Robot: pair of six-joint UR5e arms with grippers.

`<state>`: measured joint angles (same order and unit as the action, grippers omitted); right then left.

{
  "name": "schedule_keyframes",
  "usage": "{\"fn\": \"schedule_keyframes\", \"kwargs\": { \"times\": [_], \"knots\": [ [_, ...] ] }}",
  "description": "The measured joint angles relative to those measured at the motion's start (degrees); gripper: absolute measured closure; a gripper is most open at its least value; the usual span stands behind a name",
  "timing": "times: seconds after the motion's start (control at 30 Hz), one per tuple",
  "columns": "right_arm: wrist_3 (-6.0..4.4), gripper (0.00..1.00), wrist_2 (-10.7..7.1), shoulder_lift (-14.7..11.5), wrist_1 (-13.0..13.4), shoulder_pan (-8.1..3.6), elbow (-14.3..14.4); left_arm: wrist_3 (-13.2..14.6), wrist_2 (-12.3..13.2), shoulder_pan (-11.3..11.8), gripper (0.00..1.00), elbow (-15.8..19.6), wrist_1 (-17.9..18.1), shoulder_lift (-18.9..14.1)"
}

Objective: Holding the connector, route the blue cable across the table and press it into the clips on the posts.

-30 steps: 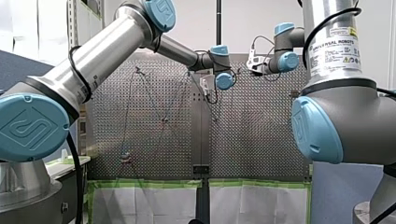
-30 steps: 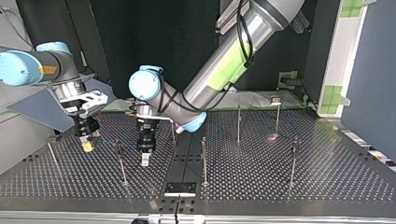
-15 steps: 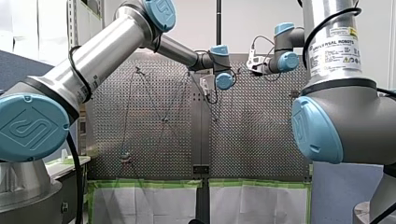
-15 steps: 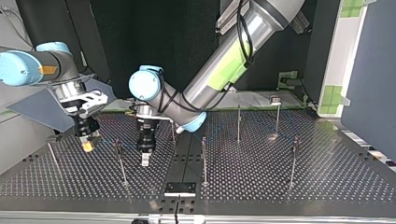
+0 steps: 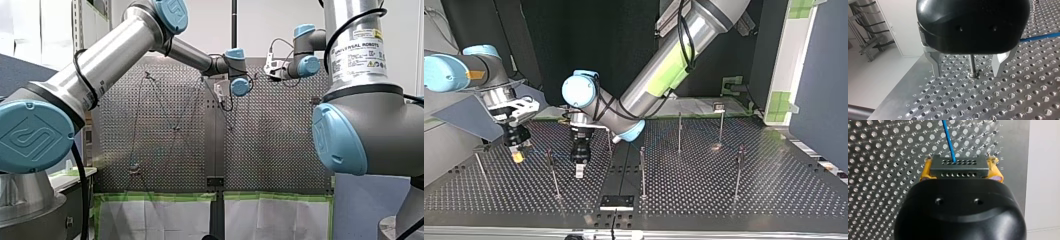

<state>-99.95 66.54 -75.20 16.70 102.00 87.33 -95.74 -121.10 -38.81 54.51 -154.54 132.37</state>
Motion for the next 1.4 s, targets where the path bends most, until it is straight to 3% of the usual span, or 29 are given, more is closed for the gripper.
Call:
{"fn": "schedule_keyframes", "kwargs": {
  "times": [0.93, 1.4],
  "knots": [
    [0.00, 1.00, 0.00, 0.00, 0.01, -0.01, 0.00, -0.03, 0.02, 0.01, 0.00, -0.01, -0.14, 0.02],
    [0.00, 1.00, -0.09, 0.00, 0.00, 0.00, 0.00, 0.09, -0.53, -0.95, 0.00, -0.18, -6.26, 3.79]
  ]
}}
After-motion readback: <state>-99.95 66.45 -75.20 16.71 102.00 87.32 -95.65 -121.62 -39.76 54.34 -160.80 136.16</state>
